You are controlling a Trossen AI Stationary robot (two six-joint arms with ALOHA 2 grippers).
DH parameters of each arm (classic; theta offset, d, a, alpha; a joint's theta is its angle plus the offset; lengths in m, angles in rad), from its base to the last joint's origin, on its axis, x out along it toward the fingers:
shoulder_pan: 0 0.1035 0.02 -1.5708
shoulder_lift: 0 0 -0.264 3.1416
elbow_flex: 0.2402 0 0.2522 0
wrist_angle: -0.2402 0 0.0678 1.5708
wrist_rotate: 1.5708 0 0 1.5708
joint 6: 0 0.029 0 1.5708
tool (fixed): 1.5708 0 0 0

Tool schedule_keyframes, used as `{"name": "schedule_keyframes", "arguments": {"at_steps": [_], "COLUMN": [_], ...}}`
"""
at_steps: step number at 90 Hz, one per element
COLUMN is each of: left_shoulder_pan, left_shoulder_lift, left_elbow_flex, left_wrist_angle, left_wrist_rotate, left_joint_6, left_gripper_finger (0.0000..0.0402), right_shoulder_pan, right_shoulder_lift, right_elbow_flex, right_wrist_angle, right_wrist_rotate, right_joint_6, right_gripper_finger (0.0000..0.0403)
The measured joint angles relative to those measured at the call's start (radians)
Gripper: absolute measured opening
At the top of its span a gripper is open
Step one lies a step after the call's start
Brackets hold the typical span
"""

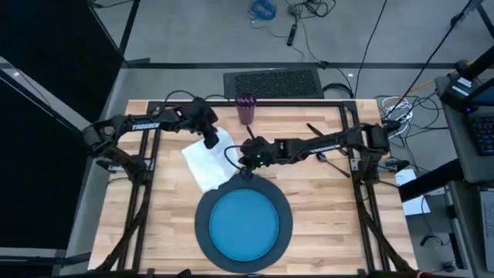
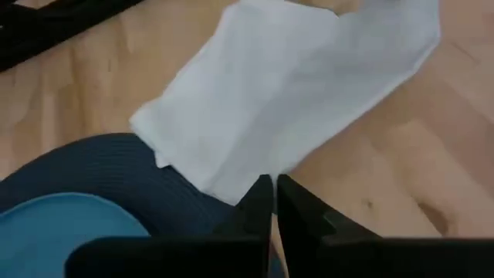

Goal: Set table place
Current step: Fold the white table napkin on the table

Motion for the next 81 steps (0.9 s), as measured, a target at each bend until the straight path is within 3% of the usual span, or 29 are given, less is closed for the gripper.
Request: {"name": "schedule_keyframes", "arguments": {"at_steps": [34,50,81], "left_shoulder_pan": [0.000,0.000,-0.038], "left_shoulder_lift": [-0.067,-0.126,-0.134], "left_elbow_flex": [0.000,0.000,0.000], "left_wrist_angle": [-0.044,-0.148,-0.289], "left_wrist_rotate": [-0.008,-0.011,-0.079], "left_joint_6": [0.024,0.024,0.019], "left_gripper_finger": [0.0000,0.0000,0.0000], "right_shoulder_pan": [0.011,0.024,0.059], "right_shoulder_lift": [0.000,0.001,0.036], "right_elbow_flex": [0.000,0.000,-0.001], "right_wrist_angle": [0.020,0.031,0.195], "right_wrist_rotate": [-0.003,-0.003,-0.055], "right_joint_6": [0.009,0.013,0.019], "right_gripper_finger": [0.0000,0.0000,0.0000]}}
